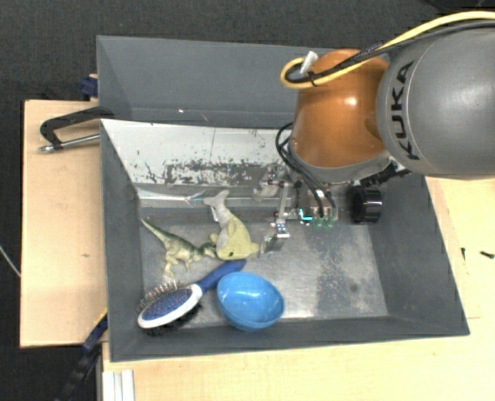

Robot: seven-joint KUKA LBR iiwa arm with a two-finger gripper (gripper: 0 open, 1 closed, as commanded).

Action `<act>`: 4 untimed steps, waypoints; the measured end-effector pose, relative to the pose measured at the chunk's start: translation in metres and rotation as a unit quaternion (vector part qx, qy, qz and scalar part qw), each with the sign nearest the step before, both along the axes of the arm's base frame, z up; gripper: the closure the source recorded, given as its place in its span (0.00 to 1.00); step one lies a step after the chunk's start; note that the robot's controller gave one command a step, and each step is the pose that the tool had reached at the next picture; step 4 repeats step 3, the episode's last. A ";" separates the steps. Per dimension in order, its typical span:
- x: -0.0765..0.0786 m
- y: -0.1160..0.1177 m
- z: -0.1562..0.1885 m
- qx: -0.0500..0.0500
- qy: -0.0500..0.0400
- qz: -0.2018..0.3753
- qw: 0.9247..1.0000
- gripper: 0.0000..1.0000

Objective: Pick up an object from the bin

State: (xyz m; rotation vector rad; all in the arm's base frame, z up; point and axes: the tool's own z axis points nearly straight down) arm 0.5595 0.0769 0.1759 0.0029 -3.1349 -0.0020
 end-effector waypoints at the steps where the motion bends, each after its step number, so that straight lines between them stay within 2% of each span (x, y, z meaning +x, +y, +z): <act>1: -0.027 0.013 -0.089 0.001 -0.012 -0.014 1.000 0.00; 2: -0.025 0.011 -0.086 -0.001 -0.012 -0.015 1.000 1.00; 3: -0.012 0.008 0.065 0.001 -0.011 -0.018 1.000 1.00; 4: -0.012 0.008 0.065 0.001 -0.011 -0.018 1.000 1.00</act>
Offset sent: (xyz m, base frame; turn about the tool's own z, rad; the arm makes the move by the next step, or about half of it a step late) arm -0.0346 0.0135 -0.1040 0.0281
